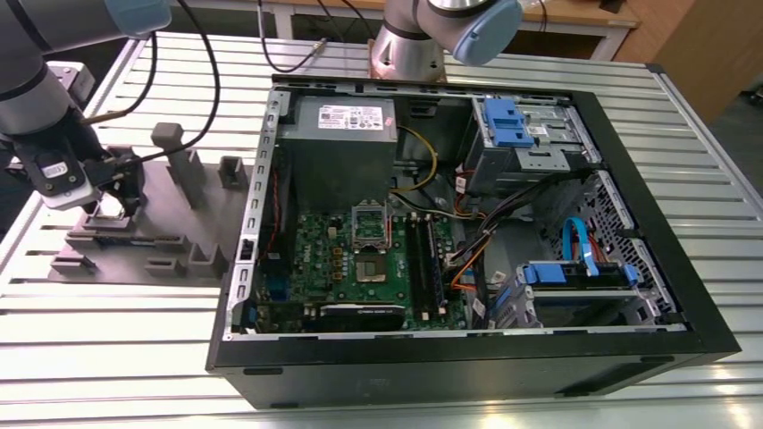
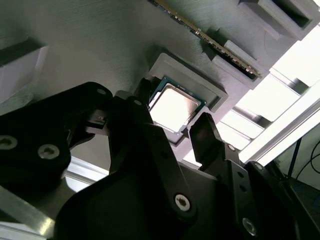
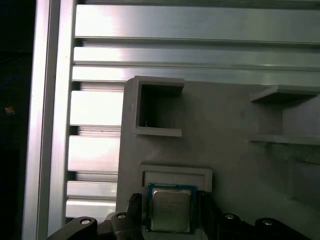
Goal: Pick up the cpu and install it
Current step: 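Pick up the cpu and move it towards the insertion slot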
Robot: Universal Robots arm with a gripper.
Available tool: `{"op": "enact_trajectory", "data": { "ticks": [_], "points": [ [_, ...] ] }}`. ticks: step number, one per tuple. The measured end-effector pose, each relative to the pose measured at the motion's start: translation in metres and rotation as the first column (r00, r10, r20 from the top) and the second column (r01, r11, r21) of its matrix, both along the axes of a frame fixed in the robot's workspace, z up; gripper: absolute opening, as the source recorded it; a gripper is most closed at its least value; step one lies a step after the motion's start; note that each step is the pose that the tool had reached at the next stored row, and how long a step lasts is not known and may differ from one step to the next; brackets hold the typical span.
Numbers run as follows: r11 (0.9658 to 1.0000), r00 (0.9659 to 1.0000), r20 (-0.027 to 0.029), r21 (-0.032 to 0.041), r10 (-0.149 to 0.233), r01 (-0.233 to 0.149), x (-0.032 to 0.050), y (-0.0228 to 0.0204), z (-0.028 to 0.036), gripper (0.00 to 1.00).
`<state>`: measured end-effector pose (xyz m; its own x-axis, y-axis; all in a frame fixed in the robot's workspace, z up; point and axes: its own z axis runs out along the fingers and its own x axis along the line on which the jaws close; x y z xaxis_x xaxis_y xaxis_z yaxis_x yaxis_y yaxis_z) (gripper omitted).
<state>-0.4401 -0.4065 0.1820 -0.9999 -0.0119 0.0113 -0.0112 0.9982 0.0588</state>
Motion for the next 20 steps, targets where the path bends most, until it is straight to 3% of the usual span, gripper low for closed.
{"op": "enact_trajectory", "data": {
  "ticks": [6, 11, 20],
  "points": [
    [1.0000, 1.0000, -0.0001, -0.0015, -0.004, 0.004, 0.0000, 0.0010, 0.0002, 0.59],
    [0.9999, 1.0000, -0.0001, -0.0103, -0.005, 0.005, 0.0000, 0.0017, 0.0002, 0.59],
    [0.9999, 1.0000, -0.0001, -0.0118, -0.005, 0.005, 0.0000, 0.0018, 0.0002, 0.59]
  ]
}}
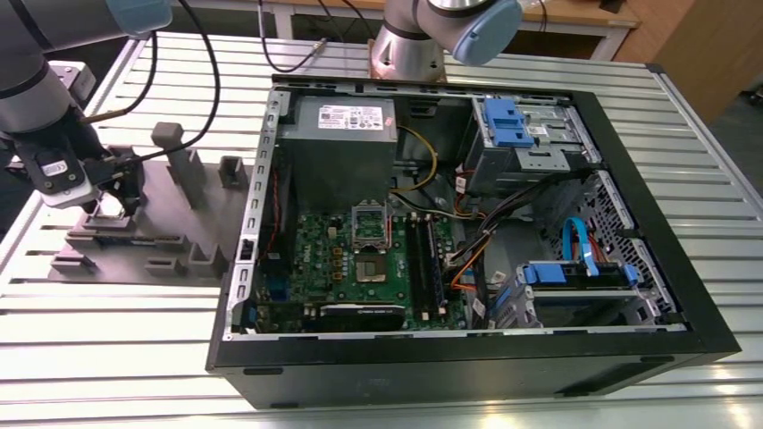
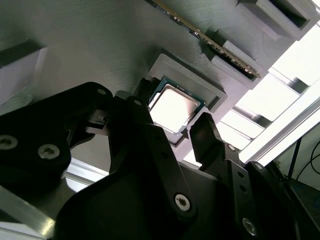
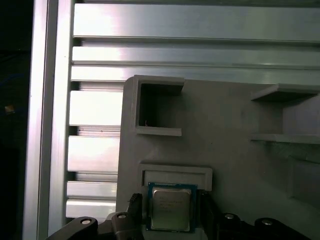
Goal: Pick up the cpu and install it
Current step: 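Pick up the cpu and move it towards the insertion slot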
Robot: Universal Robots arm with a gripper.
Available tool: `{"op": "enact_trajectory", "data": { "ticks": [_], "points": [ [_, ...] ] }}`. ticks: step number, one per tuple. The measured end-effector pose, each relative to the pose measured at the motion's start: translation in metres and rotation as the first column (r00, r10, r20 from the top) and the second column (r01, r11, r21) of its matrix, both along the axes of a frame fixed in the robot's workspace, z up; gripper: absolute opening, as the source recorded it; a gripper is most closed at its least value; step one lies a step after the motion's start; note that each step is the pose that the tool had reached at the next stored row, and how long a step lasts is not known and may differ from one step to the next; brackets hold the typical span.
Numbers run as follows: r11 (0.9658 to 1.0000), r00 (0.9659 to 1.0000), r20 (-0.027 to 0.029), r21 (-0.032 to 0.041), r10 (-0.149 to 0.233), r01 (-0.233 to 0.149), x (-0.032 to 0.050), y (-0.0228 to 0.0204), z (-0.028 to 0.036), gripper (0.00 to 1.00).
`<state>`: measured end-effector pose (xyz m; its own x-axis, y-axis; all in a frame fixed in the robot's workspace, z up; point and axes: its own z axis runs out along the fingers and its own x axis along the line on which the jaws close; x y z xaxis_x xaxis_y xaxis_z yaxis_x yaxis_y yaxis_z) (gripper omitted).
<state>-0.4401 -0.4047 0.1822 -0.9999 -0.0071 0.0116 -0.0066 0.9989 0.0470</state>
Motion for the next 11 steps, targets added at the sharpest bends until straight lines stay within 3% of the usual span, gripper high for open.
{"op": "enact_trajectory", "data": {
  "ticks": [2, 3, 11],
  "points": [
    [1.0000, 1.0000, 0.0000, -0.0003, 0.000, 0.000, 0.0000, 0.0000, 0.0000, 0.57],
    [1.0000, 1.0000, 0.0000, -0.0004, 0.000, 0.000, 0.0000, 0.0000, 0.0000, 0.50],
    [1.0000, 1.0000, 0.0001, -0.0011, 0.000, 0.000, 0.0001, 0.0000, 0.0002, 0.47]
  ]
}}
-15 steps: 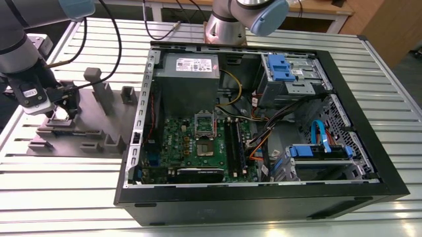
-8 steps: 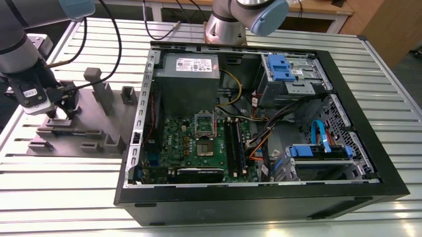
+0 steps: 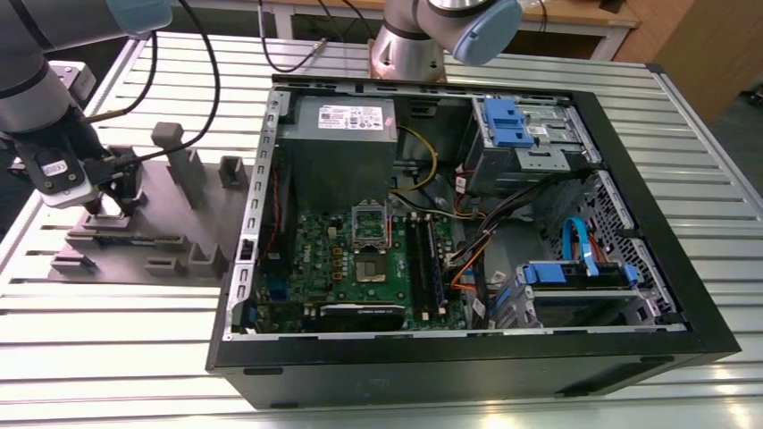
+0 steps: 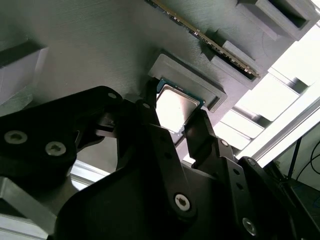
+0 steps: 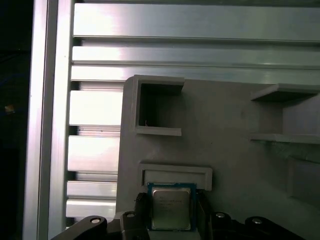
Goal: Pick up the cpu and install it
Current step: 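Pick up the cpu and move it towards the insertion slot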
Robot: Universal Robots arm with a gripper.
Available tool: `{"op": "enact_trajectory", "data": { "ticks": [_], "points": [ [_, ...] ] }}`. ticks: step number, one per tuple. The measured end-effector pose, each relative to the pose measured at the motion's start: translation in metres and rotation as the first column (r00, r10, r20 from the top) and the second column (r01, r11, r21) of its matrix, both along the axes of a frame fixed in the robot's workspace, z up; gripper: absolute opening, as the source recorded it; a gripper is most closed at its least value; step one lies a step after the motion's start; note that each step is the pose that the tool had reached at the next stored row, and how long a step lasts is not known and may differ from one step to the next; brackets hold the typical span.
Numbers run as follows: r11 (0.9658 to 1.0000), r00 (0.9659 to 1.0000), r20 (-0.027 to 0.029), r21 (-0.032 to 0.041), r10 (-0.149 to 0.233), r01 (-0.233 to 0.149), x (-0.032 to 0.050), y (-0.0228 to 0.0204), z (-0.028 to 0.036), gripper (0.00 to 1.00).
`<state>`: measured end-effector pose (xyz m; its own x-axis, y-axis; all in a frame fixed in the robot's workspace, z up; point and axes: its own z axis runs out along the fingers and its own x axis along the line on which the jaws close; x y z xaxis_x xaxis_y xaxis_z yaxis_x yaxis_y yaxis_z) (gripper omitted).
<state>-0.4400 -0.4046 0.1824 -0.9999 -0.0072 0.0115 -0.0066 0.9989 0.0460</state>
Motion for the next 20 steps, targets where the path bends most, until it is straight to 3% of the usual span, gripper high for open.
{"op": "enact_trajectory", "data": {
  "ticks": [5, 20],
  "points": [
    [1.0000, 1.0000, -0.0003, -0.0001, 0.000, 0.000, -0.0001, 0.0000, 0.0028, 0.47],
    [1.0000, 1.0000, -0.0022, -0.0001, 0.000, 0.000, 0.0000, 0.0000, 0.0211, 0.47]
  ]
}}
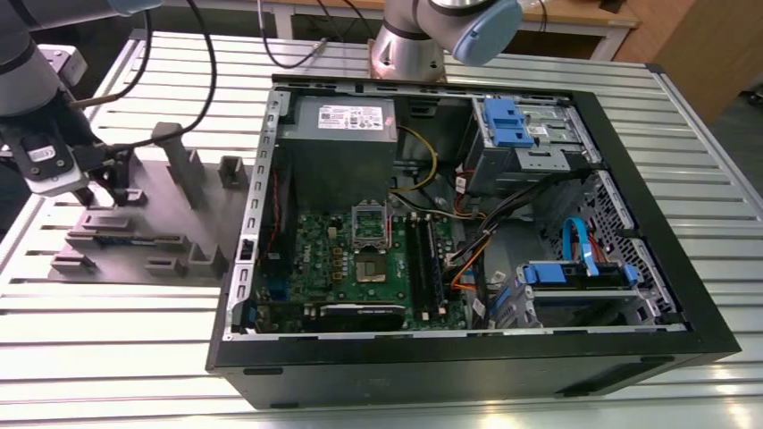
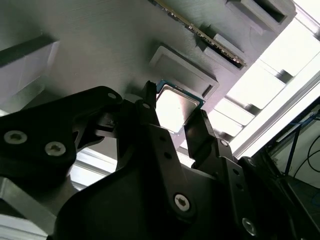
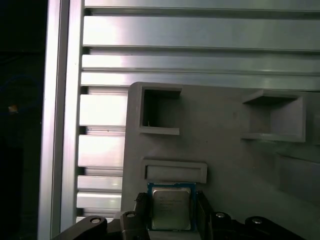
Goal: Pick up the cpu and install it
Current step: 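Pick up the cpu and move it towards the insertion slot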
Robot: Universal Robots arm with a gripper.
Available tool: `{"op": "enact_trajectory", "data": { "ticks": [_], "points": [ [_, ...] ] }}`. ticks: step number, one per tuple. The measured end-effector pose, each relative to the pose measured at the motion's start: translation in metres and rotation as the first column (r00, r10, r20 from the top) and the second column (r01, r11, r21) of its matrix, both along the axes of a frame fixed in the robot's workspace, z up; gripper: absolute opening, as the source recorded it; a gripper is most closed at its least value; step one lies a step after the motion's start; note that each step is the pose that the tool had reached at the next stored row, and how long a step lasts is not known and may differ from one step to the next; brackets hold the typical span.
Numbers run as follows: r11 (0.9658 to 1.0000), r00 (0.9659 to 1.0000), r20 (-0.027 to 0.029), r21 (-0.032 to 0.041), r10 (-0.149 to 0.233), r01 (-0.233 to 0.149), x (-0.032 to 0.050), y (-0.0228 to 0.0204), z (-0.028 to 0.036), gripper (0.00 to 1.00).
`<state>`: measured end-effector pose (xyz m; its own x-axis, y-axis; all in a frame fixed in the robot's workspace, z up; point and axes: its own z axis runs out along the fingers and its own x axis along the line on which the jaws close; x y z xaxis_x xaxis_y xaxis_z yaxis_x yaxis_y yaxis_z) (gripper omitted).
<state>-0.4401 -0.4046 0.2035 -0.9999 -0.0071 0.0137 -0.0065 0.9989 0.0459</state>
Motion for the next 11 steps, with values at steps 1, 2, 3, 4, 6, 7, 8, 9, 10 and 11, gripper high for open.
{"op": "enact_trajectory", "data": {
  "ticks": [1, 2, 3, 4, 6, 7, 8, 9, 10, 11],
  "points": [
    [1.0000, 1.0000, -0.0002, 0.0000, 0.000, 0.000, 0.0000, 0.0000, 0.0013, 0.47],
    [1.0000, 1.0000, -0.0005, 0.0000, 0.000, 0.000, 0.0000, 0.0000, 0.0027, 0.47],
    [1.0000, 1.0000, -0.0007, 0.0000, 0.000, 0.000, 0.0000, 0.0000, 0.0041, 0.47],
    [1.0000, 1.0000, -0.0009, 0.0000, 0.000, 0.000, 0.0000, 0.0000, 0.0055, 0.47],
    [1.0000, 1.0000, -0.0014, 0.0000, 0.000, 0.000, 0.0000, 0.0000, 0.0082, 0.47],
    [1.0000, 1.0000, -0.0018, 0.0000, 0.000, 0.000, 0.0000, 0.0000, 0.0096, 0.47],
    [1.0000, 1.0000, -0.0020, 0.0000, 0.000, 0.000, 0.0000, 0.0000, 0.0108, 0.47],
    [1.0000, 1.0000, -0.0023, 0.0000, 0.000, 0.000, 0.0000, 0.0000, 0.0120, 0.47],
    [1.0000, 1.0000, -0.0026, 0.0000, 0.000, 0.000, 0.0000, 0.0000, 0.0133, 0.47],
    [1.0000, 1.0000, -0.0028, 0.0000, 0.000, 0.000, 0.0000, 0.0000, 0.0144, 0.47]
  ]
}}
